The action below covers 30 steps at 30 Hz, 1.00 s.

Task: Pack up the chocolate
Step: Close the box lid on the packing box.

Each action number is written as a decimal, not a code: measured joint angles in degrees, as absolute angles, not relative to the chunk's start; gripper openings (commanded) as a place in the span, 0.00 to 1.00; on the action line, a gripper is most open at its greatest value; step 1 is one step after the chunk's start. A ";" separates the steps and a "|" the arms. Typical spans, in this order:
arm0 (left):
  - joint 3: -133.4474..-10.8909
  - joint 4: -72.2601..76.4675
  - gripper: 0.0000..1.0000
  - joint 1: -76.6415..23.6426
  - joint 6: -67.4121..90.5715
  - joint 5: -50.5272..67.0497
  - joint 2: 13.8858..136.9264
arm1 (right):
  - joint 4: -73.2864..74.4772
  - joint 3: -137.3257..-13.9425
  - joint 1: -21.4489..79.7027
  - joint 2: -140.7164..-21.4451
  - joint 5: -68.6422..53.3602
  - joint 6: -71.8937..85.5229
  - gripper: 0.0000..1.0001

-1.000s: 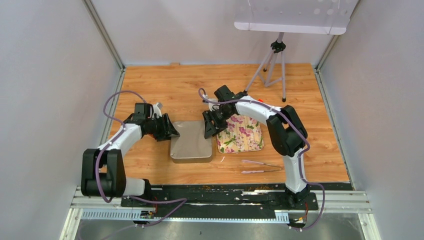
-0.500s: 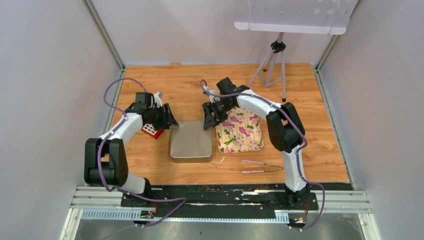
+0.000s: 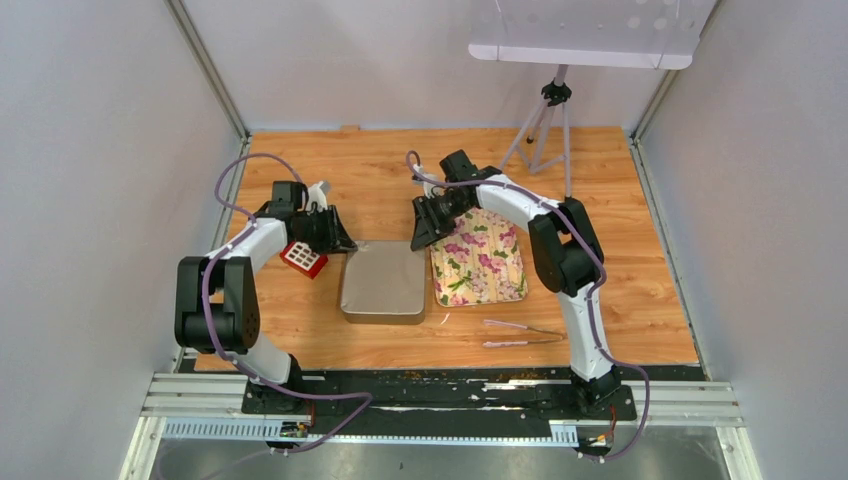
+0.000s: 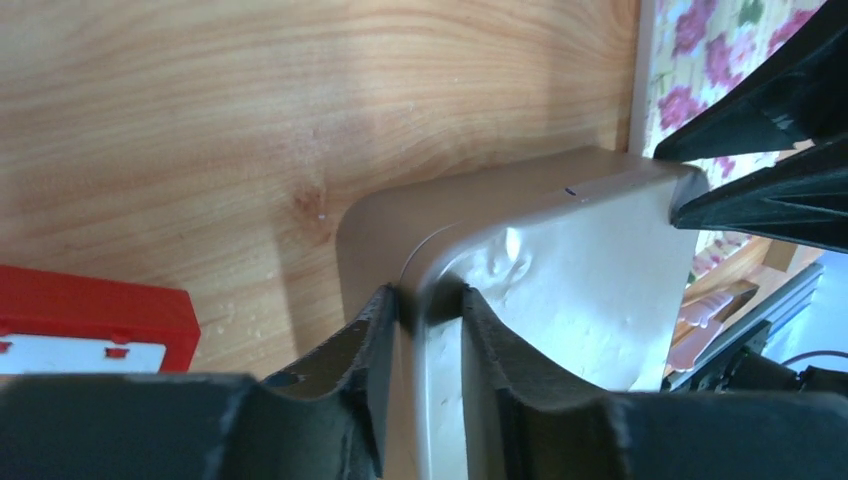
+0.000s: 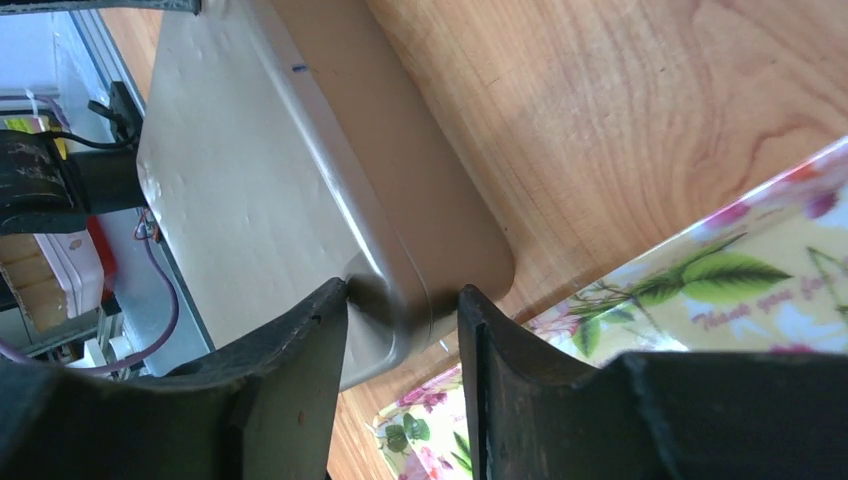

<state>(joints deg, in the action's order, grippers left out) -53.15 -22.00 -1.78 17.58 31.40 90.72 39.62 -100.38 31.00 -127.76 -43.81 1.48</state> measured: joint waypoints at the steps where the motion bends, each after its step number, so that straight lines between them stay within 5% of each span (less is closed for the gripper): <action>1: -53.12 -21.54 0.26 -1.58 17.58 31.68 90.72 | 39.40 -100.38 30.98 -127.81 -43.97 1.43 0.40; 11: -52.73 -14.52 0.40 -1.19 19.57 34.00 93.73 | 33.61 -95.29 29.69 -126.50 -47.66 2.31 0.38; 19: -58.30 -20.43 0.55 -2.07 17.74 31.18 95.24 | 38.76 -102.56 31.05 -127.11 -40.91 -3.27 0.57; 28: -58.43 -25.50 0.35 -2.37 12.12 27.27 77.10 | 40.29 -103.92 32.49 -116.60 -33.87 -11.86 0.16; 30: -57.76 -26.87 0.33 -2.42 11.00 29.43 74.78 | 40.32 -101.54 32.84 -113.69 -34.15 -12.38 0.15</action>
